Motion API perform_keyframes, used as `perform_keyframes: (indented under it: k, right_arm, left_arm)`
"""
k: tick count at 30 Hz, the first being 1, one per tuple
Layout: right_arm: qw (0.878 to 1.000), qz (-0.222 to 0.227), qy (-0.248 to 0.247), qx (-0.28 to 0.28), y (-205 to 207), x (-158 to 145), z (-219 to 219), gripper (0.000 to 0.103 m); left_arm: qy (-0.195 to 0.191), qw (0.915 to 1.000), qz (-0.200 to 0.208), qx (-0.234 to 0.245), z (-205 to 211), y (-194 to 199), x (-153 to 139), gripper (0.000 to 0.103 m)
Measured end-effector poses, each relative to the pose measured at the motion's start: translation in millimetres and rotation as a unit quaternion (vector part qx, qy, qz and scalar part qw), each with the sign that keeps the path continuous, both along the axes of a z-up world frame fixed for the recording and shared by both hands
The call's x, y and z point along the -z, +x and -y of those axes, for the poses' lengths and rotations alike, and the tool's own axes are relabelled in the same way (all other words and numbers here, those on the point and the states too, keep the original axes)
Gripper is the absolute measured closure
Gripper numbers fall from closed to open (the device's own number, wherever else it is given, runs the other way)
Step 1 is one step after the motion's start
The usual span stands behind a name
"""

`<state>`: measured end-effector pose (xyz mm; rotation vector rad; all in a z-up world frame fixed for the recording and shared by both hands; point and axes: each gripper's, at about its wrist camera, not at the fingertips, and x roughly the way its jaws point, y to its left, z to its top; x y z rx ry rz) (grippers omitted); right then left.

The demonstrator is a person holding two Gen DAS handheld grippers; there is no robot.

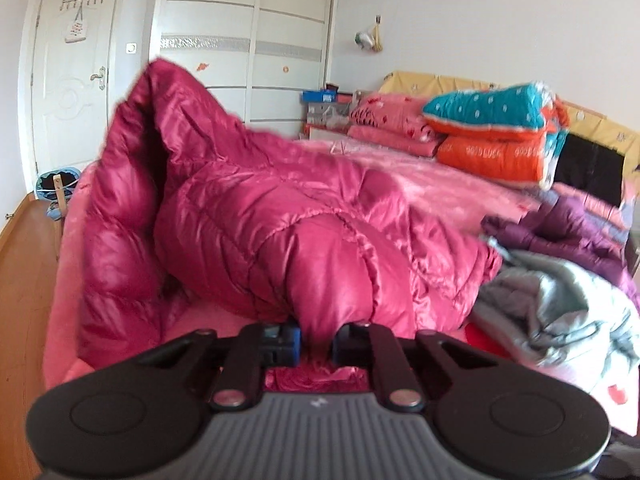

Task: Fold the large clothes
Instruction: 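Pull the jacket with the left tool while the right tool grasps its sleeve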

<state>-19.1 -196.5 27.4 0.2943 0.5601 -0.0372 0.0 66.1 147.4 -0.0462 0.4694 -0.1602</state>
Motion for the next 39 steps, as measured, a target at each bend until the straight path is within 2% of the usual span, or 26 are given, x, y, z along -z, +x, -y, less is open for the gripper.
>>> perform_keyframes:
  k: [5, 11, 21, 31, 39]
  right_arm:
    - [1.000, 0.002, -0.004, -0.009, -1, 1, -4, 0.000]
    - [1.000, -0.007, -0.011, -0.019, -7, 5, -8, 0.000]
    - [0.999, -0.027, -0.009, -0.016, -31, 12, -8, 0.000]
    - [0.999, -0.045, -0.020, -0.006, -63, 6, -12, 0.000]
    - [0.997, -0.040, 0.060, 0.039, -83, -7, 10, 0.000]
  left_arm:
    - [-0.031, 0.9995, 0.000, -0.010, -30, -29, -22, 0.093]
    - [-0.047, 0.9986, 0.003, -0.024, -52, -57, -37, 0.093]
    - [-0.068, 0.9962, -0.021, -0.050, -91, -100, -32, 0.094]
    - [-0.094, 0.9942, -0.035, -0.038, -118, -144, -32, 0.094]
    - [-0.096, 0.9931, -0.057, -0.035, -141, -165, -20, 0.094]
